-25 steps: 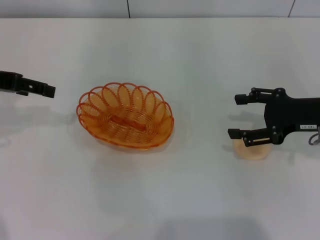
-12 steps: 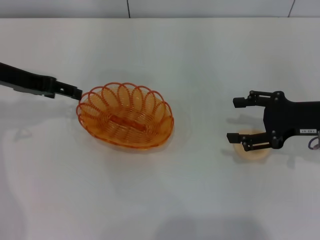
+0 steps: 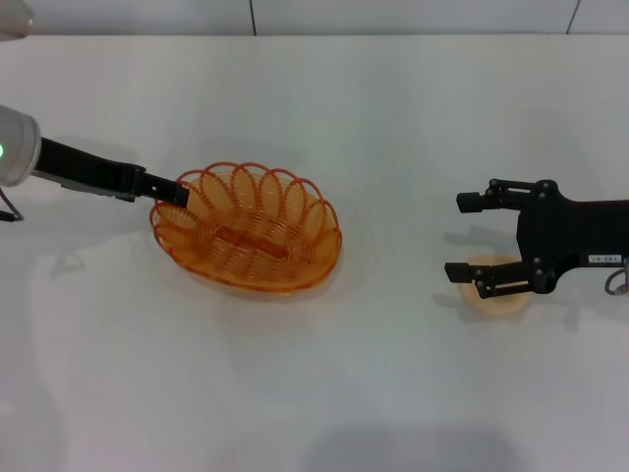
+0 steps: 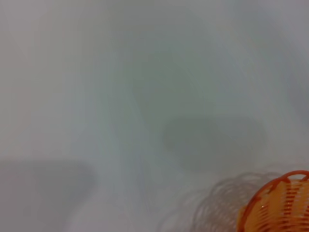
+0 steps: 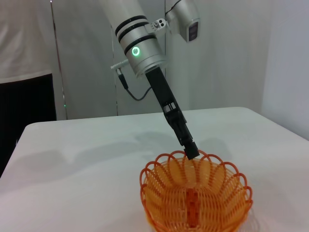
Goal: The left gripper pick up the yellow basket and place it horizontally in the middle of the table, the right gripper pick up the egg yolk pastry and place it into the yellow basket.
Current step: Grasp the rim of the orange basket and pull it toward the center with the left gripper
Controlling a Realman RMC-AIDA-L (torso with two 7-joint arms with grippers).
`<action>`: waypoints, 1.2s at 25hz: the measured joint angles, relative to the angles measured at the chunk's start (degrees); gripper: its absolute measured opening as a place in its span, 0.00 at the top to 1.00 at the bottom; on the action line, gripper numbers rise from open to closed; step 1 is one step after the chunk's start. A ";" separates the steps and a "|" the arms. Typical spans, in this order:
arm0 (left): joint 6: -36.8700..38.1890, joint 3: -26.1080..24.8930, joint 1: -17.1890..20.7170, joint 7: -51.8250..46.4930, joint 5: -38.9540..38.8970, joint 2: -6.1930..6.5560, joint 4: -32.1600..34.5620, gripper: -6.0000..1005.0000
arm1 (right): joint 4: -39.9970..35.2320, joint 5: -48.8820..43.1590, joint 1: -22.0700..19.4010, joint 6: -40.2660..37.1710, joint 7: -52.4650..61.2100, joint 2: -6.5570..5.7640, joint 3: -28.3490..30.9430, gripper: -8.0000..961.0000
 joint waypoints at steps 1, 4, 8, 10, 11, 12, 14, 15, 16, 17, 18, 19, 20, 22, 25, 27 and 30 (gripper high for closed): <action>-0.26 0.20 -0.01 -0.09 0.03 -0.15 -0.01 0.13 | 0.00 0.00 0.00 0.00 0.00 0.00 0.02 0.11; -0.65 0.61 -0.02 -0.11 0.28 -0.55 -0.01 0.14 | 0.00 0.00 0.01 0.05 -0.01 -0.01 0.02 0.11; -0.69 0.90 -0.04 -0.15 0.97 -0.83 -0.01 0.19 | 0.00 0.00 0.09 0.11 -0.03 -0.02 0.13 0.11; -0.50 0.92 -0.05 -0.21 1.08 -0.85 -0.01 0.22 | 0.00 0.00 0.13 0.18 -0.04 -0.02 0.20 0.11; -0.43 0.94 -0.05 -0.24 1.10 -0.88 -0.01 0.23 | 0.00 0.00 0.14 0.22 -0.04 -0.02 0.22 0.11; -0.42 0.96 -0.05 -0.26 1.11 -0.90 -0.01 0.25 | 0.00 0.00 0.14 0.22 -0.04 -0.02 0.22 0.11; -0.41 0.98 -0.05 -0.48 1.13 -0.93 -0.01 0.28 | 0.00 0.00 0.15 0.21 -0.05 -0.02 0.27 0.11; -0.41 0.99 -0.05 -0.59 1.13 -0.93 -0.01 0.30 | 0.00 0.00 0.17 0.16 -0.05 -0.02 0.30 0.11; -0.41 0.99 -0.05 -0.70 1.14 -0.94 -0.01 0.31 | 0.00 0.00 0.19 0.13 -0.05 -0.02 0.31 0.11; -0.41 0.99 -0.03 -0.81 1.14 -0.94 -0.01 0.43 | 0.00 0.00 0.22 0.13 -0.05 -0.03 0.32 0.11; -0.41 0.99 -0.02 -0.85 1.15 -0.95 -0.01 0.54 | 0.00 0.00 0.24 0.12 -0.05 -0.02 0.32 0.11; -0.41 0.99 -0.02 -0.90 1.15 -0.97 -0.01 0.58 | 0.00 0.00 0.26 0.12 -0.05 -0.02 0.31 0.11; -0.41 0.99 -0.01 -0.95 1.15 -0.99 0.00 0.62 | 0.01 0.00 0.26 0.11 -0.05 -0.02 0.27 0.11; -0.41 0.99 0.00 -1.12 1.15 -1.02 0.00 0.70 | 0.01 0.00 0.26 0.10 -0.05 -0.01 0.18 0.11; -0.41 1.00 0.02 -1.25 1.15 -1.02 0.00 0.81 | 0.01 0.00 0.25 0.07 -0.05 0.06 0.21 0.11; -0.42 0.99 0.03 -1.26 1.14 -1.02 0.00 0.88 | 0.01 0.00 0.25 0.05 -0.05 0.07 0.29 0.11; -0.41 0.88 0.09 -1.26 0.70 -1.03 0.00 0.94 | 0.01 0.00 0.24 0.01 -0.05 0.07 0.33 0.11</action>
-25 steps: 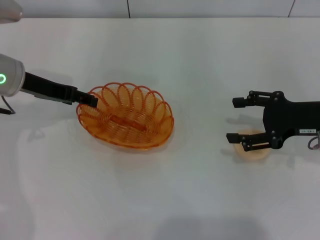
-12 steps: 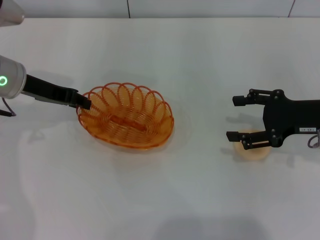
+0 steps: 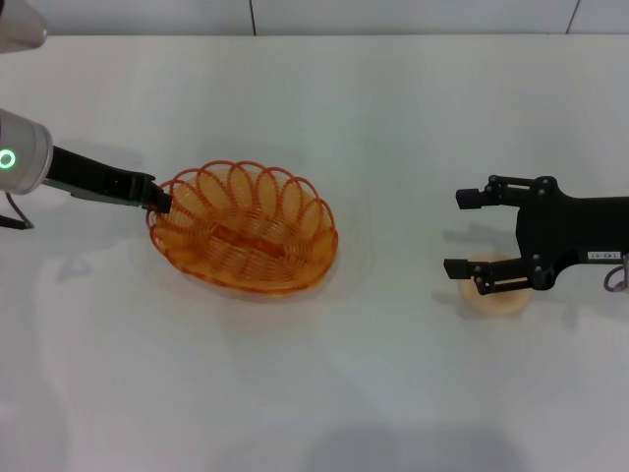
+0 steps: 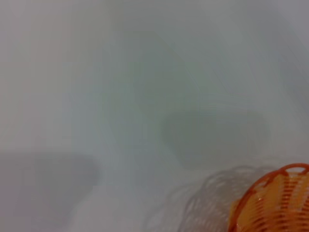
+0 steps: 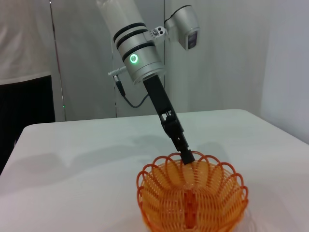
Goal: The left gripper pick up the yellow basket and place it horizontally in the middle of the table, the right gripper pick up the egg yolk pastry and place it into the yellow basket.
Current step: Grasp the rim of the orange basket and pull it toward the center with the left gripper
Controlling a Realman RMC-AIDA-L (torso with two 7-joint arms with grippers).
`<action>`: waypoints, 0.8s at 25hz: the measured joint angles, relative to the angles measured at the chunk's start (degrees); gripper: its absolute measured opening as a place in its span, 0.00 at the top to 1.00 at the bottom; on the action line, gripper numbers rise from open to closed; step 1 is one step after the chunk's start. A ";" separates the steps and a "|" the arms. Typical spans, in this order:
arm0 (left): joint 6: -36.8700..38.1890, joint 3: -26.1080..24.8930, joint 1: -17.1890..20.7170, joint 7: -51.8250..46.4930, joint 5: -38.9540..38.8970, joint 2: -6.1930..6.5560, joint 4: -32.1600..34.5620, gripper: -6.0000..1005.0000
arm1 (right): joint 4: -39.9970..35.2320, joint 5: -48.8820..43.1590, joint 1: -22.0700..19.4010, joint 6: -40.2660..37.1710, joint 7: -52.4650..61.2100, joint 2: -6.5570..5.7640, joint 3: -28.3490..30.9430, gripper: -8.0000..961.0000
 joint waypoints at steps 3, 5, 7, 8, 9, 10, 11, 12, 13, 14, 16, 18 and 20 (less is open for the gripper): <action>0.26 -0.31 0.08 0.00 -0.86 -0.04 0.02 0.94 | -0.62 0.07 -0.18 -0.06 0.00 0.00 0.01 0.11; 2.20 -0.46 0.28 -0.06 -3.15 -0.05 0.47 0.94 | -0.71 0.20 -0.23 -0.17 0.00 0.00 0.01 0.11; 3.66 -0.53 0.37 -0.41 -4.68 -0.05 0.88 0.94 | -0.77 0.29 -0.27 -0.36 0.00 0.00 0.01 0.11; 4.25 -0.57 0.46 -0.82 -5.64 -0.03 1.03 0.94 | -0.94 0.31 -0.27 -0.45 0.00 0.00 0.01 0.11; 4.83 -0.61 0.54 -1.40 -6.98 0.03 1.18 0.94 | -1.10 0.33 -0.27 -0.49 0.01 0.00 0.01 0.11; 5.44 -0.67 0.62 -2.19 -8.19 0.12 1.27 0.94 | -1.19 0.35 -0.27 -0.52 0.02 0.00 0.01 0.11; 5.93 -0.69 0.67 -2.98 -8.92 0.19 1.32 0.94 | -1.40 0.37 -0.27 -0.57 0.02 0.00 0.01 0.11; 6.64 -0.72 0.70 -4.09 -9.41 0.27 1.47 0.94 | -1.59 0.40 -0.27 -0.65 0.03 0.00 0.01 0.11; 7.51 -0.67 0.70 -5.59 -9.54 0.30 1.75 0.94 | -1.75 0.42 -0.27 -0.71 0.03 0.00 0.01 0.11; 8.17 -0.53 0.70 -7.24 -9.38 0.30 2.23 0.94 | -1.92 0.42 -0.27 -0.72 0.03 0.00 0.01 0.11; 9.07 -0.22 0.69 -9.89 -9.01 0.25 2.68 0.94 | -2.09 0.42 -0.24 -0.74 0.03 0.00 0.01 0.11; 9.59 0.04 0.54 -13.08 -8.26 0.07 2.79 0.94 | -2.21 0.40 -0.03 -0.85 0.03 -0.01 0.01 0.11; 9.73 0.16 0.33 -16.34 -7.21 -0.14 2.80 0.94 | -2.52 0.37 0.12 -1.07 0.03 -0.03 0.00 0.11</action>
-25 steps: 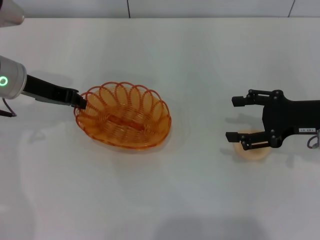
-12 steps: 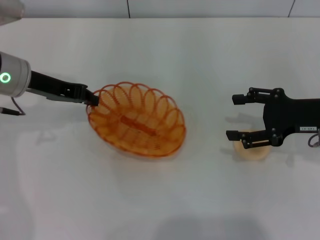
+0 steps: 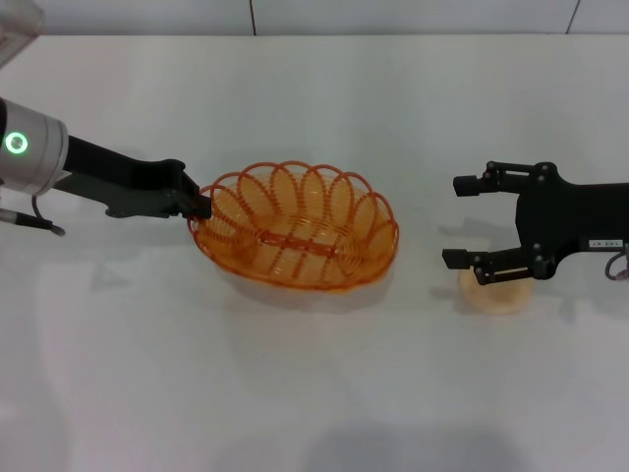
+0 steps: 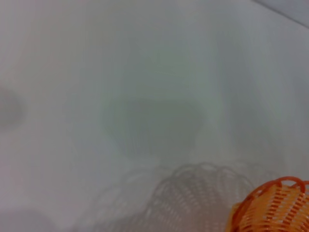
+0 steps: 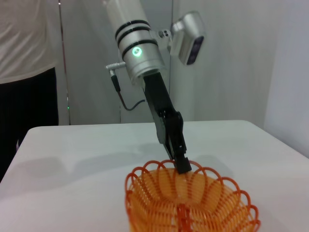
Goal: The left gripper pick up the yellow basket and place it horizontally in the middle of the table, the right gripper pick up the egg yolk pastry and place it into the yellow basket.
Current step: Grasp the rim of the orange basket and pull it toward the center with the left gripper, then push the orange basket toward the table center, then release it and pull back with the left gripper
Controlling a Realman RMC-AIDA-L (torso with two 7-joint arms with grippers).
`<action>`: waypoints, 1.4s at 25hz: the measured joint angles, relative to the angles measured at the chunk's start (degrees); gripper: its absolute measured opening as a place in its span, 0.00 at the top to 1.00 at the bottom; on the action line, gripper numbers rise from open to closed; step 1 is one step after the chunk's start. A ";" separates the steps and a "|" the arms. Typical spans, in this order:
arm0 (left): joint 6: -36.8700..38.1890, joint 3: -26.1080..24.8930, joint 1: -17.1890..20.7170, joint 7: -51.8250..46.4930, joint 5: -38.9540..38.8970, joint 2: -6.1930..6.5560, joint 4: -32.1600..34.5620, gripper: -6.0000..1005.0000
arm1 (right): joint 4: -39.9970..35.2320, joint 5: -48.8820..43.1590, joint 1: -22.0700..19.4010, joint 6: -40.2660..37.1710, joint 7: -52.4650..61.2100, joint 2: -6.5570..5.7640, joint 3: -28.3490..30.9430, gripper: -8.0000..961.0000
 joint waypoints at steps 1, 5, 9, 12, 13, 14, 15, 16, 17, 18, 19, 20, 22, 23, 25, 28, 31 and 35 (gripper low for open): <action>0.00 0.02 -0.04 -1.46 0.28 -0.08 0.01 0.94 | -0.38 -0.03 0.00 -0.20 0.00 -0.03 0.00 0.11; -0.83 0.03 0.10 -5.47 0.29 -0.36 0.02 0.94 | -1.72 -0.17 -0.31 -0.84 -0.01 0.03 -0.01 0.11; -1.82 -0.03 0.05 -7.58 0.07 -1.12 0.02 0.94 | -1.87 -0.30 -0.20 -1.02 -0.24 0.04 -0.06 0.11; -2.26 0.03 -0.23 -8.11 0.12 -1.98 -0.01 0.94 | -1.88 -0.34 -0.20 -1.02 -0.73 0.03 -0.05 0.11; -2.31 0.04 -0.24 -8.28 0.07 -2.27 -0.09 0.94 | -1.88 -0.34 -0.19 -1.02 -0.76 0.03 -0.05 0.11; -2.35 0.04 -0.25 -8.42 -0.01 -2.52 -0.13 0.94 | -1.88 -0.35 -0.19 -1.02 -0.79 0.03 -0.06 0.11; -2.37 0.05 -0.26 -8.52 -0.07 -2.78 -0.13 0.94 | -1.88 -0.36 -0.18 -1.02 -0.79 0.01 -0.05 0.11; -2.40 0.04 -0.35 -8.56 -0.09 -3.04 -0.11 0.94 | -1.88 -0.36 -0.18 -1.02 -0.80 -0.02 -0.05 0.11; -2.46 0.05 -0.53 -8.61 -0.14 -3.37 -0.06 0.94 | -1.88 -0.36 -0.23 -1.02 -0.81 -0.06 -0.03 0.11; -2.46 0.05 -0.53 -8.61 -0.14 -3.37 -0.06 0.94 | -1.88 -0.37 -0.28 -1.02 -0.81 -0.10 -0.02 0.11; -2.54 0.05 -0.59 -8.69 -0.19 -3.43 -0.06 0.94 | -1.88 -0.37 -0.32 -1.01 -0.81 -0.14 -0.01 0.11; -2.65 0.05 -0.59 -8.77 -0.20 -3.44 -0.11 0.94 | -1.88 -0.37 -0.34 -1.01 -0.81 -0.17 0.00 0.11; -2.82 0.01 -0.57 -8.97 -0.21 -3.45 -0.24 0.94 | -1.88 -0.38 -0.35 -1.01 -0.82 -0.17 0.00 0.11; -2.94 -0.02 -0.53 -9.05 -0.23 -3.45 -0.29 0.94 | -1.88 -0.38 -0.35 -1.00 -0.82 -0.17 0.00 0.11; -3.16 -0.03 -0.40 -9.11 -0.18 -3.45 -0.31 0.93 | -1.88 -0.38 -0.39 -0.99 -0.83 -0.19 0.00 0.11; -3.34 0.00 -0.12 -9.13 -0.01 -3.46 -0.33 0.93 | -1.88 -0.38 -0.62 -0.98 -1.22 -0.27 0.01 0.11; -3.44 0.02 0.20 -9.02 -0.10 -3.37 -0.34 0.93 | -1.88 -0.38 -0.84 -0.98 -1.87 -0.21 0.00 0.11; -3.45 0.70 0.25 -8.84 0.14 -3.38 -0.45 0.80 | -1.88 -0.37 -0.90 -0.98 -2.13 -0.11 0.00 0.11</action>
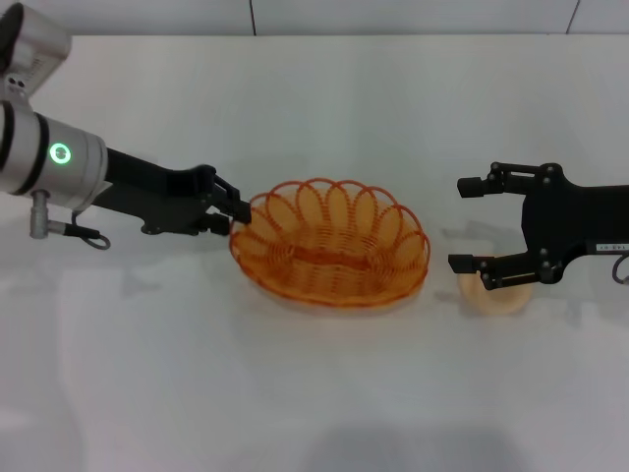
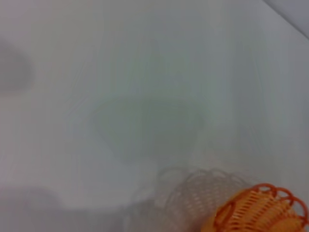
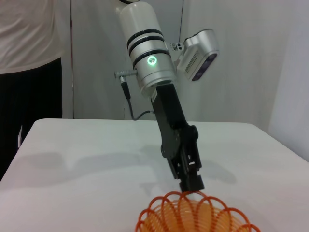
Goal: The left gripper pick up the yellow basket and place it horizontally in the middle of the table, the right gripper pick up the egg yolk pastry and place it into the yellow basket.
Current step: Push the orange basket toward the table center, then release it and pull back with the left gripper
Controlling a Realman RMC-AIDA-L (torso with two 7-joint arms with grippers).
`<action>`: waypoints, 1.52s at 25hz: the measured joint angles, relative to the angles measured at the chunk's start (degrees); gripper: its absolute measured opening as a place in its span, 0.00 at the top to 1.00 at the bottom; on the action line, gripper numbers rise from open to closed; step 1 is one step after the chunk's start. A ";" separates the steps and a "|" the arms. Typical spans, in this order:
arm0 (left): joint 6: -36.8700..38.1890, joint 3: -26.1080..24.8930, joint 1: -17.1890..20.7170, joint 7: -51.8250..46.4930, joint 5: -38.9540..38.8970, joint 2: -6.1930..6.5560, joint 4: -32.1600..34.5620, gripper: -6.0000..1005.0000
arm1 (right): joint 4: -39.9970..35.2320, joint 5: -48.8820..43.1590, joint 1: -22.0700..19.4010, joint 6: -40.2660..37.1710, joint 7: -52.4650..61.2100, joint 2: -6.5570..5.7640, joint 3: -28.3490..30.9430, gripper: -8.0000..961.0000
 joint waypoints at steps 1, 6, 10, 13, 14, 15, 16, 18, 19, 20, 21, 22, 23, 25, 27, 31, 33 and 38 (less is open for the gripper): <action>0.01 0.52 0.00 -0.01 0.03 -0.05 -0.04 0.76 | 0.00 0.00 -0.01 0.00 -0.01 0.01 0.00 0.11; 0.37 2.25 -0.04 -0.01 0.04 -0.09 -0.09 0.60 | 0.00 0.07 -0.05 0.00 -0.08 0.04 0.00 0.11; 0.56 2.25 0.03 0.22 0.08 0.19 -0.09 0.50 | 0.00 0.13 -0.19 0.00 -0.09 0.06 0.07 0.11; 0.81 2.25 0.05 0.63 0.10 0.51 0.03 0.43 | 0.00 0.21 -0.20 0.00 0.00 0.06 0.09 0.11; 0.96 2.25 0.06 0.78 0.11 0.70 0.14 0.41 | 0.01 0.24 -0.20 0.00 0.11 0.06 0.09 0.11; 1.13 2.25 0.06 0.94 0.11 0.84 0.22 0.37 | 0.00 0.30 -0.21 -0.01 0.21 0.06 0.09 0.11; 1.36 2.24 0.07 1.23 0.12 1.02 0.33 0.34 | 0.00 0.36 -0.21 -0.03 0.31 0.06 0.09 0.11; 1.87 2.05 0.20 2.12 -0.05 1.20 0.88 0.28 | 0.00 0.42 -0.21 -0.04 0.48 0.06 0.10 0.11; 2.24 1.87 0.42 2.77 -0.21 1.33 1.55 0.24 | 0.00 0.43 -0.22 -0.05 0.66 0.06 0.12 0.11; 2.58 1.72 0.85 3.39 -0.40 1.35 2.51 0.21 | 0.00 0.44 -0.27 -0.06 0.90 0.05 0.15 0.11; 2.91 1.62 1.36 4.10 -0.64 1.38 3.55 0.21 | 0.00 0.45 -0.32 -0.06 1.26 0.04 0.16 0.11; 3.29 1.58 2.24 5.15 -1.01 1.38 5.04 0.21 | 0.00 0.45 -0.39 -0.07 1.58 0.02 0.17 0.11; 3.54 1.58 3.00 6.11 -1.38 1.39 6.35 0.21 | -0.08 0.45 -0.56 -0.08 2.01 -0.02 0.20 0.11; 4.12 1.58 4.51 8.97 -2.42 1.45 8.88 0.20 | -0.55 0.50 -0.99 -0.09 2.75 -0.08 0.24 0.11; 4.70 1.59 5.94 14.14 -4.52 1.72 10.48 0.20 | -1.25 0.53 -1.48 -0.10 3.55 -0.09 0.26 0.11; 4.87 1.60 9.29 29.23 -11.20 2.16 11.45 0.18 | -1.86 0.54 -2.12 -0.14 5.13 -0.18 0.26 0.11; 4.91 1.57 11.44 37.97 -14.97 2.03 11.97 0.17 | -2.20 0.54 -2.51 -0.17 5.90 -0.21 0.27 0.11; 4.77 1.08 17.21 59.33 -26.80 1.24 12.16 0.16 | -2.73 0.38 -3.10 -0.33 7.48 -0.23 0.98 0.11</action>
